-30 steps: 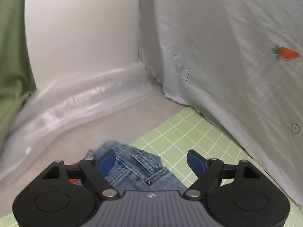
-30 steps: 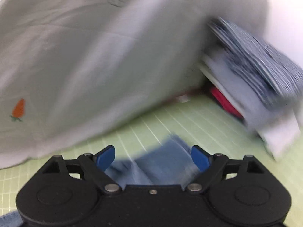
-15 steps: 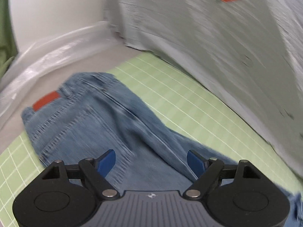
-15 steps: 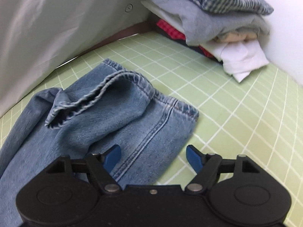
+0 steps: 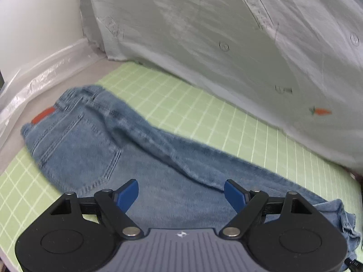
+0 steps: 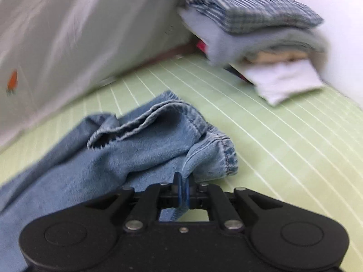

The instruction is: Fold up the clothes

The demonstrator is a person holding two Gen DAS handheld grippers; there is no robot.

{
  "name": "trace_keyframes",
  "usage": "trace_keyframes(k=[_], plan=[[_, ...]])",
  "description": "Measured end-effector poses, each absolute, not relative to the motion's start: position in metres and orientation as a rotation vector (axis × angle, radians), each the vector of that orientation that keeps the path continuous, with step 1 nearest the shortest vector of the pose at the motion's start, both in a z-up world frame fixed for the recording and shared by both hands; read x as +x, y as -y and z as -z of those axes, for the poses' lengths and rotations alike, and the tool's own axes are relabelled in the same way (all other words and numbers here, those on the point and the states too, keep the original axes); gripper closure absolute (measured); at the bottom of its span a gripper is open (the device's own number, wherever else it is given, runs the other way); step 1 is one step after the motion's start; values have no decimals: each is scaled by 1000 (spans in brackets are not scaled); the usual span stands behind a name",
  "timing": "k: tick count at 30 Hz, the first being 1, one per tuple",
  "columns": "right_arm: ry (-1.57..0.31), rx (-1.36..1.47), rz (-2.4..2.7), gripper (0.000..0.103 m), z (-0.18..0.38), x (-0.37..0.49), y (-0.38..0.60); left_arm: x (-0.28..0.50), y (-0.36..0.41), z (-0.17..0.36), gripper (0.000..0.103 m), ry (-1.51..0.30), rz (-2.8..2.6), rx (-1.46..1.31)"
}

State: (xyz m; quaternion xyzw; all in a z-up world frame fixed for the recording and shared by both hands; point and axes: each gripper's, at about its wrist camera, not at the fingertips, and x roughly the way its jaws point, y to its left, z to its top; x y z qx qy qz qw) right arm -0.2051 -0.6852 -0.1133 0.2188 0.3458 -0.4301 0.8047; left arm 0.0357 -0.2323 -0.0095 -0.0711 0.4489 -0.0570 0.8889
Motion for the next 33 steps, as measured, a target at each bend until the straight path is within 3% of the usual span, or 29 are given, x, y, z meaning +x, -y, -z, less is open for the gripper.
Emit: trace_keyframes(k=[2,4,5,9,17,20,21,28,33], plan=[[-790,449,934,90,119,-216,682,31,236,18,20,-972,110,-145],[-792,388,962,74,115,-220,675,31,240,28,20,-1018,99,-151],[-791,357,976,57,113,-222,671,32,242,32,20,-1038,94,-149],[-728,254,971,27,94,-212,664,47,254,50,20,-1099,48,-99],[-823,73,797,19,98,-133,662,101,276,100,19,-1252,46,-29],[-935,-70,759,18,108,-106,669,119,285,117,12,-1294,50,35],[-961,-119,762,18,111,-99,673,123,289,116,6,-1271,57,69],[-953,-155,864,22,109,-55,747,155,309,111,5,-1105,93,284],[-893,-115,985,31,94,-41,782,210,298,108,6,-1037,2,167]])
